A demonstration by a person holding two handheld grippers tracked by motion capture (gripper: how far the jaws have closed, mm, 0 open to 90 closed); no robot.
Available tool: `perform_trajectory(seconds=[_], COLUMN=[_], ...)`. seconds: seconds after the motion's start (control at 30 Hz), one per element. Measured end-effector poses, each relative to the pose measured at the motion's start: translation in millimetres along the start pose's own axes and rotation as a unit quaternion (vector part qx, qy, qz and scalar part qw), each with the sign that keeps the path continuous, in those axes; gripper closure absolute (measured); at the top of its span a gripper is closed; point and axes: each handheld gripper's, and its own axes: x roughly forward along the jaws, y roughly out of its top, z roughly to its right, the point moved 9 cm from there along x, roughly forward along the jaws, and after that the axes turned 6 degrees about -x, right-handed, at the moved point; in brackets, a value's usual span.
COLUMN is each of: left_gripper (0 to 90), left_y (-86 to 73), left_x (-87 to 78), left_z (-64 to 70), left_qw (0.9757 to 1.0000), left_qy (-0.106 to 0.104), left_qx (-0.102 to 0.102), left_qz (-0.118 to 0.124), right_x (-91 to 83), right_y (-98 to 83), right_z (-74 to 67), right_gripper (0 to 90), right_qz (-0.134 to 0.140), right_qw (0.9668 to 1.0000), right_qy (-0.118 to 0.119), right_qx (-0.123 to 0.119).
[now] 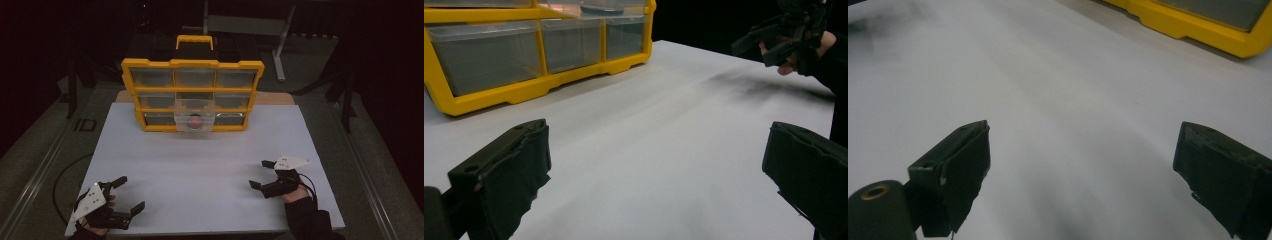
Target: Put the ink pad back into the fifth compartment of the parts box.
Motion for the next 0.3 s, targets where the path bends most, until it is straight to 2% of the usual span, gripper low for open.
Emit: perform_trajectory(seconds=[0.13, 0.3], left_gripper=[0.0, 0.0], left_y=[-0.1, -0.2], left_x=[0.4, 1.5], left_z=[0.5, 0.8], left_qw=[1.0, 1.0], left_qy=[-0.001, -0.002], left_qx=[0.002, 0.003], left_qz=[-0.001, -0.003], right_x=[-5.9, -8.0], right_y=[-12.0, -12.9], right_z=[-3.4, -4.1], right_gripper=[8.3, 8.4], right_qz=[-0.004, 0.001], right_qw=[1.0, 1.0], right_qy=[-0.004, -0.002], right_qx=[0.0, 0.001])
